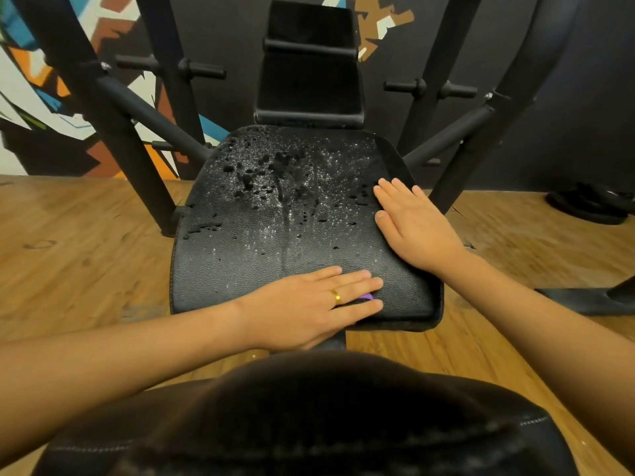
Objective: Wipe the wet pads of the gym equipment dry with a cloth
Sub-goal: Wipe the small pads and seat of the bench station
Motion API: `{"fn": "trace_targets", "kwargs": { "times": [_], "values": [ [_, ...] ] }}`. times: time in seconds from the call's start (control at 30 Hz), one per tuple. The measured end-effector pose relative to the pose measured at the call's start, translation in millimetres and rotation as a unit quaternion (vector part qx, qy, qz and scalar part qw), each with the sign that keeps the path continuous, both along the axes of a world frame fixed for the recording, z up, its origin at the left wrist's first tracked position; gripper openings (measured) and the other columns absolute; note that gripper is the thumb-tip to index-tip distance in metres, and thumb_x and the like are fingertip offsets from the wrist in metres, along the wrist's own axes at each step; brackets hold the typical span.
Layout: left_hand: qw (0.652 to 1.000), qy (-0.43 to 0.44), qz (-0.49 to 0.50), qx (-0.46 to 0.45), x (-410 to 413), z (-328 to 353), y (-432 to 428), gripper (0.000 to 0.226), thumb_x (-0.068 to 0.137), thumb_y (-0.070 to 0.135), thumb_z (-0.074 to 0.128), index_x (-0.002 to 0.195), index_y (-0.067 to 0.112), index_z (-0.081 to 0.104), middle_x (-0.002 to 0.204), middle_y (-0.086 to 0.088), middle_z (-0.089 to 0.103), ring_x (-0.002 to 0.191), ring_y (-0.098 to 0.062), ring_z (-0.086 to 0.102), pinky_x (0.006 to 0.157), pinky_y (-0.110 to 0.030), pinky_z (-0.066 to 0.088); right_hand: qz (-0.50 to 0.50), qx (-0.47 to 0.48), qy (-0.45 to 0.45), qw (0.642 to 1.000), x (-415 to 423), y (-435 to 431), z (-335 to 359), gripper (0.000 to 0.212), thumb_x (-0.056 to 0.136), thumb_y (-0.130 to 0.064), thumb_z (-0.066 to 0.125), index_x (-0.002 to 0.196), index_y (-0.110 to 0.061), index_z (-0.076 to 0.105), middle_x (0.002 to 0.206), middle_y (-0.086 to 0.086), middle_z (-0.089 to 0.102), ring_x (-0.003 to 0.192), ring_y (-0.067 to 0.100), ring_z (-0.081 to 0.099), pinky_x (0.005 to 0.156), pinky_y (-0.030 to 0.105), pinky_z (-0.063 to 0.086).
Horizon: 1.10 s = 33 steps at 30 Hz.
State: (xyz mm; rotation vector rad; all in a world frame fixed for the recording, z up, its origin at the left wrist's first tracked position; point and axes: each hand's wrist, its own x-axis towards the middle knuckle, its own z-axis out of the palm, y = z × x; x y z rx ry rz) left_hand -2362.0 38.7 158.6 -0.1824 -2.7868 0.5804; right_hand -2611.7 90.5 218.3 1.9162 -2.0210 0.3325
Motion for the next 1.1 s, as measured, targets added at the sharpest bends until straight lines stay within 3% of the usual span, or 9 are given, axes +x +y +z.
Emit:
{"fn": "trace_targets", "kwargs": {
  "times": [0.33,0.5,0.67,0.8,0.93,1.1],
  "values": [
    [0.997,-0.067,0.009,0.034,-10,15,7,0.056,0.107,0.033,0.028,0.161,0.017,0.020,0.169,-0.010,0.012,0.156,-0.025,0.011,0.124,-0.047,0.023,0.002,0.019,-0.007,1.000,1,2,4,0.054,0.109,-0.031,0.029,0.157,-0.006,0.028,0.165,0.012,0.024,0.154,0.028,0.017,0.123,0.045,0.012],
    [0.997,-0.069,0.014,0.038,-9,17,14,0.055,0.107,0.028,0.038,0.158,0.011,0.028,0.169,-0.011,0.013,0.155,-0.026,0.013,0.121,-0.045,0.029,0.000,0.023,-0.011,1.000,0,3,5,0.055,0.109,-0.034,0.027,0.157,-0.007,0.027,0.166,0.011,0.022,0.154,0.027,0.016,0.124,0.044,0.012],
    [0.997,-0.075,-0.004,-0.011,-15,22,22,0.057,0.107,0.031,0.020,0.156,0.005,0.033,0.169,-0.007,0.012,0.155,-0.023,0.013,0.121,-0.042,0.029,0.002,0.024,-0.010,1.000,4,4,6,0.054,0.108,-0.031,0.031,0.156,-0.006,0.029,0.165,0.012,0.025,0.153,0.029,0.017,0.123,0.044,0.013],
    [0.996,-0.091,-0.019,0.014,-17,22,15,0.050,0.108,0.025,0.039,0.155,0.008,0.035,0.168,-0.002,0.020,0.155,-0.022,0.012,0.123,-0.044,0.022,0.001,0.018,-0.007,1.000,2,4,6,0.055,0.108,-0.032,0.031,0.157,-0.006,0.029,0.165,0.012,0.025,0.153,0.028,0.018,0.123,0.044,0.013],
    [0.995,-0.083,-0.010,0.053,-16,22,14,0.052,0.109,0.035,0.036,0.156,0.013,0.035,0.168,0.003,0.019,0.156,-0.025,0.007,0.126,-0.043,0.011,-0.006,0.025,-0.014,1.000,1,3,4,0.055,0.109,-0.032,0.031,0.158,-0.008,0.027,0.166,0.009,0.022,0.155,0.026,0.015,0.124,0.042,0.010],
    [0.997,-0.060,-0.009,0.046,-14,6,7,0.052,0.108,0.033,0.038,0.157,0.015,0.033,0.168,0.000,0.019,0.155,-0.026,0.012,0.122,-0.047,0.022,0.000,0.000,-0.009,1.000,1,5,1,0.064,0.100,-0.039,0.024,0.153,-0.006,0.038,0.162,0.011,0.034,0.151,0.029,0.027,0.122,0.043,0.018]
  ]
}}
